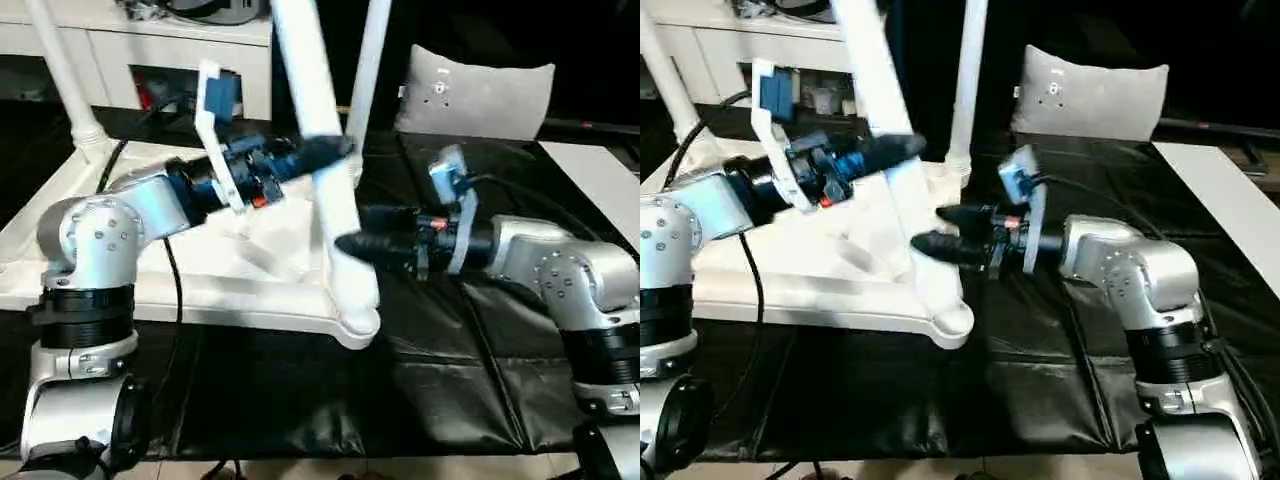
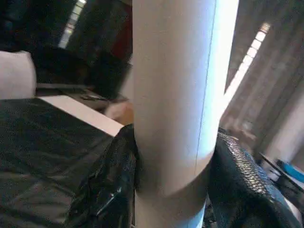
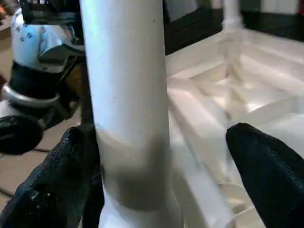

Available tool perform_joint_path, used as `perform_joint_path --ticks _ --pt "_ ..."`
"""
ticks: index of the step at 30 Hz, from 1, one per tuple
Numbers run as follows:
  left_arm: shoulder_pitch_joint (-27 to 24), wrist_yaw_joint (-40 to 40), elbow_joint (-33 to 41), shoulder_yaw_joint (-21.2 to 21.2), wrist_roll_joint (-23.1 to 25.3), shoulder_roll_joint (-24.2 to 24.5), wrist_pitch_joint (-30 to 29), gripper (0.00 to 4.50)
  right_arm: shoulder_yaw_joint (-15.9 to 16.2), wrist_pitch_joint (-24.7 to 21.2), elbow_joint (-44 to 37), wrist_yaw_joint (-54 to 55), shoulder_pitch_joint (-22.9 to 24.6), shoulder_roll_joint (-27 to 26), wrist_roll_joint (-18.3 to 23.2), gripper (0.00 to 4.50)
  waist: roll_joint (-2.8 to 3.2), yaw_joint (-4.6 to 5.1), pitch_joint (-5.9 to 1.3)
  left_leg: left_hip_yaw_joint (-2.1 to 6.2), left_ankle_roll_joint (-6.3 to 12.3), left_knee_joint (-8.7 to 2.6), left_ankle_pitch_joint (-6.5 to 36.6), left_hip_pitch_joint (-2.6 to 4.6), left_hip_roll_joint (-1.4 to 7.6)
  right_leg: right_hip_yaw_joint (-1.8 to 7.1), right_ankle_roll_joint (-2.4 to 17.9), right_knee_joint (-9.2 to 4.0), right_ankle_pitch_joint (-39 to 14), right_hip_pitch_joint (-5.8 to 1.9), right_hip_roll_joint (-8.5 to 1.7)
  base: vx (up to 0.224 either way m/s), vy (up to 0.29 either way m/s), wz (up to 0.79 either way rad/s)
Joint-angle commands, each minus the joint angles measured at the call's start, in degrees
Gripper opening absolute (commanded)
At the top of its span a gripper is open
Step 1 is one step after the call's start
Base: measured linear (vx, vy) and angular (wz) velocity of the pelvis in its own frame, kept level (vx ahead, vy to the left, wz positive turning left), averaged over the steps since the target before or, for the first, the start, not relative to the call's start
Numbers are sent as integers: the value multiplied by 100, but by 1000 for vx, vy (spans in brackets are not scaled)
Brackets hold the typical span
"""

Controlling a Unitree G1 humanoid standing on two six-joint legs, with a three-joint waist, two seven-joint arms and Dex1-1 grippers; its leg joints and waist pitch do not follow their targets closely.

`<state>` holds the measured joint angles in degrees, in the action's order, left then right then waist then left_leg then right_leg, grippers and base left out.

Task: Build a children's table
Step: Pick table leg

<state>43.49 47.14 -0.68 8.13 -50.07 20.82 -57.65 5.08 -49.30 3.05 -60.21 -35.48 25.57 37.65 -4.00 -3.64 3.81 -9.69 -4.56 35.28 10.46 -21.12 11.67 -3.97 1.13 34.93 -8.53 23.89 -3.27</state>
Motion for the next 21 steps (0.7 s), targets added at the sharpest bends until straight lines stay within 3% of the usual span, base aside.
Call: perform_joint_path --ticks 1,10,12,21 --pt "187 299 222 -141 -195 7 -39 178 45 -5 69 -172 -44 100 -2 450 31 -24 -428 10 -85 -385 1003 47 96 227 514 -473 -2490 -322 -384 0 0 0" --pt "292 979 436 -333 -488 42 -61 177 195 -267 -77 -1048 -36 271 437 364 21 -39 -425 6 -35 -378 967 41 102 231 603 -469 -2415 -331 -383 0 0 0" --pt "329 1062 404 -392 -417 47 -11 177 273 -268 -93 -1253 -37 344 414 354 -5 -41 -421 7 -45 -378 992 38 103 225 563 -475 -2521 -330 -383 0 0 0" --pt "405 1193 341 -688 -192 62 95 177 666 -135 -275 -1440 8 427 234 317 -8 -52 -421 14 -84 -373 959 37 99 219 409 -497 -2761 -316 -386 0 0 0"
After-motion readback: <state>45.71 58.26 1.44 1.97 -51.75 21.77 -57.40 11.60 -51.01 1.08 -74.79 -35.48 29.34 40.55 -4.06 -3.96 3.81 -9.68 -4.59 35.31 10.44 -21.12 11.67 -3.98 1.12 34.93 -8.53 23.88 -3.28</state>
